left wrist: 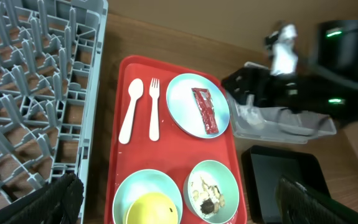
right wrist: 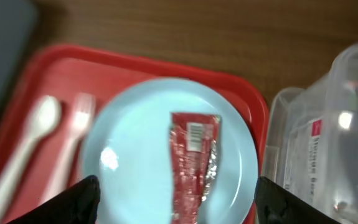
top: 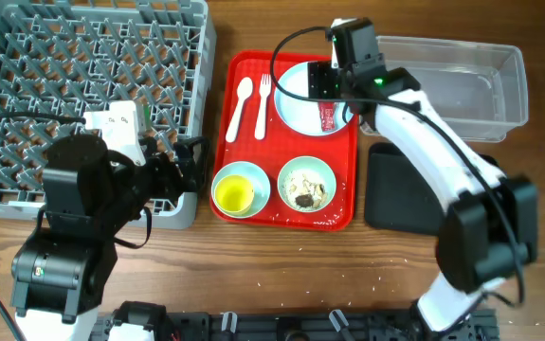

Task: Sort waste into correct bins and load items into the dishwasher rack
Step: 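Grasp the red ketchup packet on the plate with the right gripper, then drop the ketchup packet into the clear bin with the right gripper, then grasp the rim of the green bowl of rice with the right gripper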

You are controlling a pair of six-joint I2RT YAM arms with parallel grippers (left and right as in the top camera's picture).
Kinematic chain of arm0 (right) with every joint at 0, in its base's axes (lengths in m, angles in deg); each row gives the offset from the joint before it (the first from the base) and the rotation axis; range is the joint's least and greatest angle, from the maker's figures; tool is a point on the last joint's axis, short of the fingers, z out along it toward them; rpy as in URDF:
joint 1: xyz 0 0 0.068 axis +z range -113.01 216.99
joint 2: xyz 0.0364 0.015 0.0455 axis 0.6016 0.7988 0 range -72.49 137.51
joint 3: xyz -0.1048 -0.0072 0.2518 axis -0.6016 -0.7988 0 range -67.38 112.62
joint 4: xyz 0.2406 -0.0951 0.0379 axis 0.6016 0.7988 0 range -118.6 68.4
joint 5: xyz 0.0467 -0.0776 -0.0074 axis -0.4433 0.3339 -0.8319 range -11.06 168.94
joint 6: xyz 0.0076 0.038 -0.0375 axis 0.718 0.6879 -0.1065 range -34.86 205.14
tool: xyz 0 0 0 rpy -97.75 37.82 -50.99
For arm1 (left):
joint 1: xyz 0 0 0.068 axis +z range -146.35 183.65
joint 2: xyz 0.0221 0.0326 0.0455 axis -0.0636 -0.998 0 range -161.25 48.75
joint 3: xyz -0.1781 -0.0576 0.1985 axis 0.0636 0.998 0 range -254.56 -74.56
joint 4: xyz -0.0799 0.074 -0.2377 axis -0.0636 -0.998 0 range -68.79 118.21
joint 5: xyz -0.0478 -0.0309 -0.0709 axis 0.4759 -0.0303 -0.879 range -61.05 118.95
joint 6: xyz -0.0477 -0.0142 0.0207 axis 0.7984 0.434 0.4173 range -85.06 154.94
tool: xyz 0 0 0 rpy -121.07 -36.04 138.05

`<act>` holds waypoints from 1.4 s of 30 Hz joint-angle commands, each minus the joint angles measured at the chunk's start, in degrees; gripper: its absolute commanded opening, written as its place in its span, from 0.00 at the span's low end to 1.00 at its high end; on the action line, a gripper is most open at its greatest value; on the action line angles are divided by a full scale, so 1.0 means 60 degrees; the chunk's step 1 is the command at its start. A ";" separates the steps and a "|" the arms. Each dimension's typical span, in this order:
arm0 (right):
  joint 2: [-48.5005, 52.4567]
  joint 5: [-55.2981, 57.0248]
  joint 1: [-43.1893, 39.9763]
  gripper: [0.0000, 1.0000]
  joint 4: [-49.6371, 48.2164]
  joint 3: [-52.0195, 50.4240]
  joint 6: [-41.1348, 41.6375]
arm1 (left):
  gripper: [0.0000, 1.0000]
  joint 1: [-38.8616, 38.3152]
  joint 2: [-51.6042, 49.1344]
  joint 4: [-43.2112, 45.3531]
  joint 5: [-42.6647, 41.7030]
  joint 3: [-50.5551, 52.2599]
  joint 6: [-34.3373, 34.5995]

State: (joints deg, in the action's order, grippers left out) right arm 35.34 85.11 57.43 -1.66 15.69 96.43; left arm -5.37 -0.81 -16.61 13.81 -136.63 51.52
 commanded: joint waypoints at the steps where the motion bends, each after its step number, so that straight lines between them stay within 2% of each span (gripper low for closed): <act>1: 0.1330 0.0484 -0.0047 0.79 -0.0055 0.0117 0.0127 | 1.00 -0.0033 0.0044 0.0025 -0.0149 -0.0175 -0.0197; 3: 0.1996 0.0514 -0.0047 0.75 -0.0153 0.0117 0.0160 | 1.00 -0.0033 0.0044 0.0022 -0.0149 -0.0175 -0.0197; 6: 0.2561 0.0470 -0.0044 0.63 -0.0386 0.0117 0.0350 | 1.00 -0.0033 0.0044 0.0025 -0.0149 -0.0175 -0.0197; 10: 0.2565 -0.0233 -0.0036 0.22 -0.0229 0.0117 0.0688 | 1.00 -0.0033 0.0044 0.0025 -0.0149 -0.0175 -0.0197; 12: 0.2503 -0.0335 -0.0040 0.14 -0.0033 0.0120 0.0900 | 1.00 -0.0033 0.0044 0.0025 -0.0149 -0.0175 -0.0197; 15: 0.1803 -0.0583 -0.0102 0.07 0.0244 0.0120 0.0889 | 1.00 -0.0033 0.0044 0.0025 -0.0149 -0.0175 -0.0197; 20: -0.0827 -0.0240 -0.0393 0.04 0.0805 0.0120 0.0874 | 1.00 -0.0033 0.0044 0.0025 -0.0149 -0.0175 -0.0197; 23: -0.1898 0.0525 -0.1239 0.04 0.1402 0.0120 0.0878 | 1.00 -0.0033 0.0044 0.0022 -0.0149 -0.0175 -0.0197; 26: -0.1647 0.0550 -0.2266 0.05 0.2102 0.0058 0.0878 | 1.00 -0.0033 0.0044 0.0025 -0.0149 -0.0175 -0.0197; 29: -0.1137 0.0240 -0.2940 0.34 0.2390 -0.0033 0.0645 | 1.00 -0.0033 0.0044 0.0025 -0.0149 -0.0175 -0.0197; 30: -0.1086 -0.0153 -0.3056 0.56 0.2422 -0.0033 0.0117 | 1.00 -0.0033 0.0044 0.0025 -0.0149 -0.0175 -0.0197; 31: -0.1198 -0.0251 -0.3082 0.67 0.2492 0.0044 -0.0109 | 1.00 -0.0033 0.0044 0.0025 -0.0149 -0.0175 -0.0197; 33: -0.1599 -0.0495 -0.3031 0.70 0.2637 0.0135 0.0073 | 1.00 -0.0033 0.0044 0.0025 -0.0149 -0.0175 -0.0197; 36: -0.2572 -0.2098 -0.2736 0.70 0.2994 0.0138 0.0146 | 1.00 -0.0033 0.0044 0.0025 -0.0149 -0.0175 -0.0197; 39: -0.3340 -0.3209 -0.1942 0.69 0.3424 0.0138 0.0146 | 1.00 -0.0033 0.0044 0.0022 -0.0149 -0.0175 -0.0197; 42: -0.3424 -0.3293 -0.0805 0.68 0.4146 0.0135 0.0474 | 1.00 -0.0033 0.0044 0.0022 -0.0149 -0.0175 -0.0197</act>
State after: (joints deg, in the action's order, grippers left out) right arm 14.93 69.51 47.62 20.37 15.91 97.94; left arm -5.37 -0.81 -16.61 13.81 -136.63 51.52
